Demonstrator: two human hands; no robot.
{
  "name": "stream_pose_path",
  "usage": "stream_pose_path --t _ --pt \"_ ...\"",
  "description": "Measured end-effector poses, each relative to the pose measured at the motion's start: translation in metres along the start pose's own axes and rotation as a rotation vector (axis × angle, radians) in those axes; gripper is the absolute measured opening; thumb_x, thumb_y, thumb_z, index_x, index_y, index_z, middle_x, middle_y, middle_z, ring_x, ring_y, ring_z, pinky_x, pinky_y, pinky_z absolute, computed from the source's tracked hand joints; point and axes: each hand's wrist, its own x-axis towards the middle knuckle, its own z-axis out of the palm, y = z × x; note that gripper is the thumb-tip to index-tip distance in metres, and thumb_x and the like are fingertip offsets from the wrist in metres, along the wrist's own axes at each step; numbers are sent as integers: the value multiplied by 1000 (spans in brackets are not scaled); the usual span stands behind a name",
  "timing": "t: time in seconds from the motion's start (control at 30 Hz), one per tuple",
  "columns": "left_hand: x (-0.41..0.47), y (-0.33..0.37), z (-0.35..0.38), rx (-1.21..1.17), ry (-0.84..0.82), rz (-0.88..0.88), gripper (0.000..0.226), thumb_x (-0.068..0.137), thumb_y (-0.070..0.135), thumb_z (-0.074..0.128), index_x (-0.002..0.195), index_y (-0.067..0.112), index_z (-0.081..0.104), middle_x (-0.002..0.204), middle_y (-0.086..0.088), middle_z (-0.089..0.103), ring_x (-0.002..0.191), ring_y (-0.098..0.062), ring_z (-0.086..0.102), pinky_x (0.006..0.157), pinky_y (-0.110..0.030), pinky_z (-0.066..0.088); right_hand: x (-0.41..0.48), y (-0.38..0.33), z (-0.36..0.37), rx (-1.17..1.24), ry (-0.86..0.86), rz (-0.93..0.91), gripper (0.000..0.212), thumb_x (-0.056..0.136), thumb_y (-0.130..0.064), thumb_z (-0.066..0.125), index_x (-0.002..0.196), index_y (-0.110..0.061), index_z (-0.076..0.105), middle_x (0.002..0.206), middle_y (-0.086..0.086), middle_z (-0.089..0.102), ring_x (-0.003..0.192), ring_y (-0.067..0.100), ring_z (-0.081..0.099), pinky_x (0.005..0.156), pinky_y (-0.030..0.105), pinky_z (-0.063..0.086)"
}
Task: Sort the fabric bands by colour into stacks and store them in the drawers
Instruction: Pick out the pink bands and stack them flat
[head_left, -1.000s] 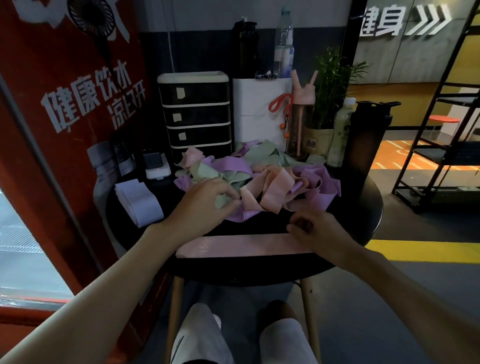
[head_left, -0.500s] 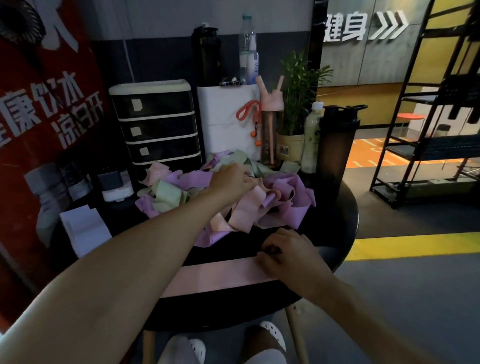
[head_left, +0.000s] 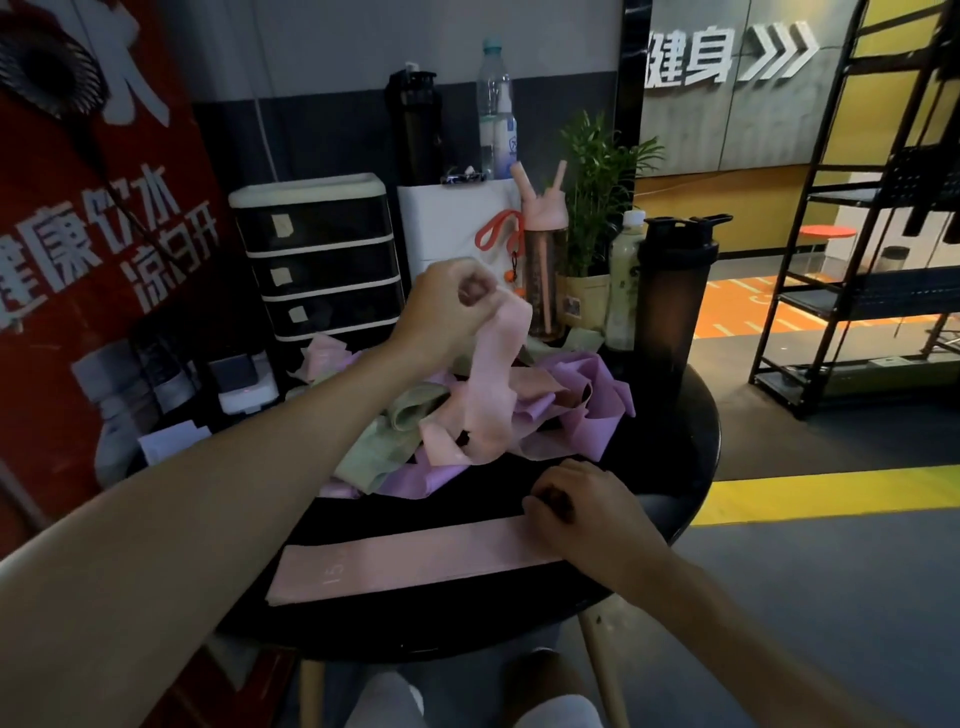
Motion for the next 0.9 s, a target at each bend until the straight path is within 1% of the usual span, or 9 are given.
stream_pose_path --t 0.17,0.27,0.4,0.47,0.57,0.67,0.77,0.83,0.9 --pt "2 32 -41 -62 105 54 10 86 12 73 81 17 67 76 -3 67 70 -11 59 68 -28 52 -4 -7 -9 228 97 113 16 94 -24 57 98 -18 71 88 -8 68 79 11 62 76 39 52" --pt "0 45 -61 -60 134 73 10 86 12 73 80 18 68 74 4 66 68 -5 58 67 -21 50 -1 -12 -19 245 158 109 22 93 -40 53 103 -32 71 92 -20 67 87 6 64 81 42 52" --pt "-7 59 -80 -99 165 83 7 86 12 74 81 14 69 72 6 64 62 3 55 63 -16 47 18 -40 -45 488 228 63 32 86 -51 56 105 -27 62 96 -4 68 90 15 67 80 49 56" --pt "-11 65 -85 -134 149 74 5 86 13 74 84 11 70 73 4 66 65 -2 58 66 -22 50 30 -66 -63 654 252 42 38 82 -51 65 114 -33 52 102 0 64 95 22 67 82 46 57" --pt "-20 75 -90 -135 109 75 8 86 13 76 81 11 69 72 3 65 62 1 57 64 -17 49 47 -105 -88 727 327 -47 46 87 -30 70 125 -26 44 108 9 62 100 22 63 82 29 56" --pt "-31 84 -96 -149 77 50 11 84 15 78 82 10 68 68 3 62 57 3 56 60 -15 48 56 -133 -103 810 363 -69 34 89 -18 69 118 -17 50 88 25 65 83 39 64 72 51 55" --pt "-41 86 -105 -199 63 3 18 85 16 78 90 6 63 64 -8 64 57 -6 61 58 -23 53 62 -140 -106 746 423 0 19 89 -15 67 107 -12 63 72 10 66 71 25 64 69 51 56" --pt "-48 84 -111 -282 18 -65 23 84 18 77 91 9 57 76 -24 68 71 -24 70 72 -40 59 63 -140 -107 758 405 33 15 90 -17 65 105 -15 68 73 4 67 73 22 64 72 50 57" --pt "-55 82 -116 -380 -56 -151 30 79 24 79 93 9 57 91 -27 70 87 -34 71 86 -48 56 61 -138 -109 805 375 67 11 92 -19 62 100 -21 70 86 10 71 82 28 66 75 50 57"
